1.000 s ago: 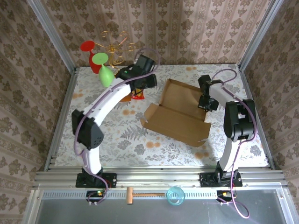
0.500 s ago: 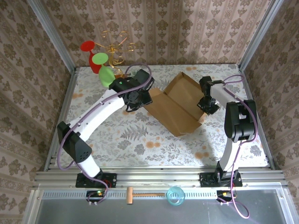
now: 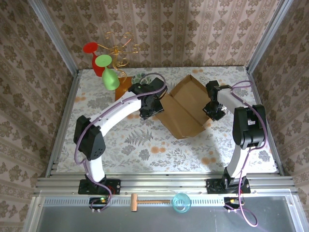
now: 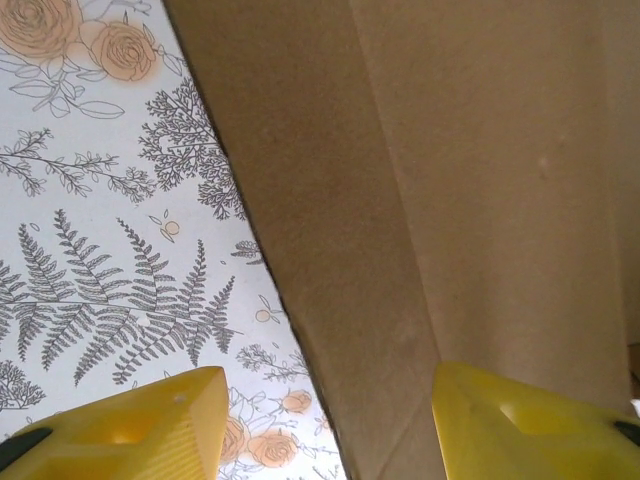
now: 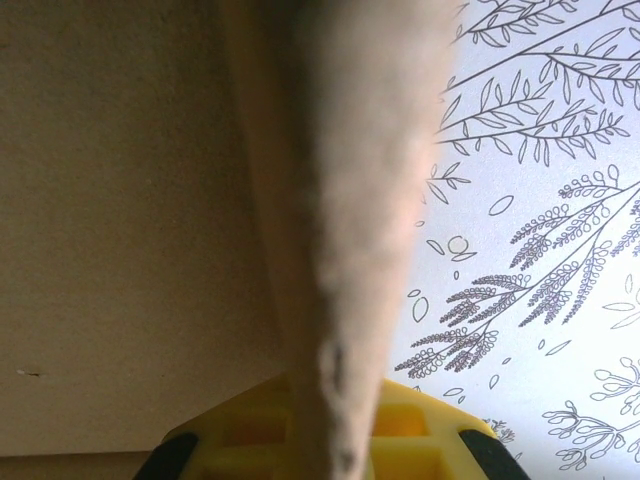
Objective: Fold the paper box
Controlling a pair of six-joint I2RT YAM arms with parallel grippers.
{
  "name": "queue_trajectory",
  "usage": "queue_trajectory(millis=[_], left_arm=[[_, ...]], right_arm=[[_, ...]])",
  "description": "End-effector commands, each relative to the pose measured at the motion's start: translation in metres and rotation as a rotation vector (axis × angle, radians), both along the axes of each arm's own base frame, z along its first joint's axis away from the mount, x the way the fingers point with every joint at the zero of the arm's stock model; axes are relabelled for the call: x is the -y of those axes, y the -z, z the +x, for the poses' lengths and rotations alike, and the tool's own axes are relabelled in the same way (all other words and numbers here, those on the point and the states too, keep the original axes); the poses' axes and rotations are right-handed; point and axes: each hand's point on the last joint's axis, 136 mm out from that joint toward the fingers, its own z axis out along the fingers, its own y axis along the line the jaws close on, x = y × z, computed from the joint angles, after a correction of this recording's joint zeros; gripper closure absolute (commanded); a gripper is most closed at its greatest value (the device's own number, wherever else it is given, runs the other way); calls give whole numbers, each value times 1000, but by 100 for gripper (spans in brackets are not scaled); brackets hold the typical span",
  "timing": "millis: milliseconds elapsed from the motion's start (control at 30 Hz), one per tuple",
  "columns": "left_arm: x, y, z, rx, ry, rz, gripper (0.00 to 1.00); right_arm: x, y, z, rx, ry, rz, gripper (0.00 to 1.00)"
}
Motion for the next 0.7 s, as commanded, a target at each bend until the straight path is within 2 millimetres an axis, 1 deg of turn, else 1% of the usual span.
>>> queue_trajectory(millis=[0,67,167,267,333,367,433,467,500,533,567,600,667], left_arm=[[6,-4,3,13,-7,-13,45],[7,2,6,7,-2,11,48],[7,3,12,27,1,32,62],[4,-1,17,57,8,68,81],[0,-2,19,71,25,100,100],[-2,-3,21,80,36,118,100],[-9,-9,25,105,72,178,100],[-11,-12,28,119,99,204,100],[-15,-17,31,137,133,238,100],[-19,-21,35,156,169,275,100],[-21,-27,39,175,209,304,100],[-22,-33,45,202,268,331,100],[-29,-44,54,234,328,387,100]], right_arm=[[-4,6,-13,-30,38,18,100],[-5,7,-14,-34,42,25,100],[-5,8,-15,-35,48,26,100],[-6,8,-17,-34,52,31,100],[-9,6,-18,-27,49,44,100],[-12,4,-17,-21,45,57,90],[-20,-9,-11,26,23,89,62],[-24,-17,-7,53,6,101,52],[-29,-27,-5,84,-19,114,44],[-33,-39,-2,119,-47,126,37],[-38,-51,0,157,-75,142,34],[-43,-63,3,203,-106,167,31],[-53,-86,4,290,-162,217,29]])
